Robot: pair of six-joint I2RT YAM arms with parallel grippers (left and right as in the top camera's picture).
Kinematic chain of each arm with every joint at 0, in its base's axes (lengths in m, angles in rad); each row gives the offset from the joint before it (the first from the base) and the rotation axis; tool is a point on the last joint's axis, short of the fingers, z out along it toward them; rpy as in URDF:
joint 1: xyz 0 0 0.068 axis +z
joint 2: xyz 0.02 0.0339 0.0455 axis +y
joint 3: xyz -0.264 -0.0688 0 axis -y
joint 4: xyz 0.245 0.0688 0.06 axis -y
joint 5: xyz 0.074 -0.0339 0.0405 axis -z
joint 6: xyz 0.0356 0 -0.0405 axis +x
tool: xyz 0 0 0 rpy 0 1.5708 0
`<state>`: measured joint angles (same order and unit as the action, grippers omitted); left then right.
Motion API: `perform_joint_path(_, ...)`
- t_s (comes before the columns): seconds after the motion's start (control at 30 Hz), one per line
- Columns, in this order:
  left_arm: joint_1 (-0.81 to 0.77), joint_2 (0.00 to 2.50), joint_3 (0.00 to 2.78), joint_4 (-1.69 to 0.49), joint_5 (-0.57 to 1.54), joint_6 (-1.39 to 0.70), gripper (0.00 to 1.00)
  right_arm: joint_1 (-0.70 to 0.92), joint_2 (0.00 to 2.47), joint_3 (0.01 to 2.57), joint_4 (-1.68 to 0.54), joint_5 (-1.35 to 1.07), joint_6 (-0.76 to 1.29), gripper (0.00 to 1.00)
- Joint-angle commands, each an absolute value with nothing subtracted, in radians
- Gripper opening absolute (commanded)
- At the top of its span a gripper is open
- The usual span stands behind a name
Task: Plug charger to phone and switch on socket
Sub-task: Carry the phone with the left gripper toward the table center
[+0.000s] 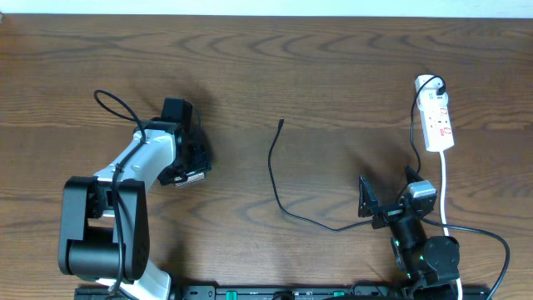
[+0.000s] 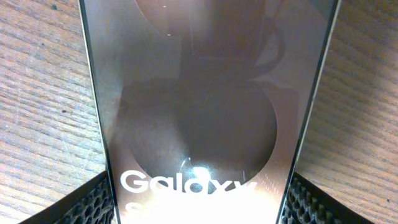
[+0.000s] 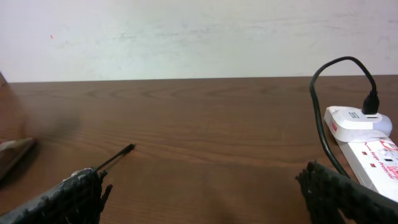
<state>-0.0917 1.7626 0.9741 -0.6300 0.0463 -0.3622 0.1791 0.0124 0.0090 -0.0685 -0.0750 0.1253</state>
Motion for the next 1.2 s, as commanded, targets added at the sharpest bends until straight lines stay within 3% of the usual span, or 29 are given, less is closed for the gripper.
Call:
perform_joint_path(0.0,-0.09,1.772,0.97,-0.657,0.042,-0.358,0.08,0.184,0.009,0.006,-0.07,-0.081,0.134,0.99)
perform_joint_path(0.47,-0.099,1.56,0.981,-0.707,0.15,-0.404,0.07,0.184,0.009,0.006,-0.07,-0.081,0.134,0.99)
perform_joint_path(1.17,-0.345,1.549,0.983,-0.645,0.13,-0.56,0.07,0.184,0.009,0.006,-0.07,-0.081,0.134,0.99)
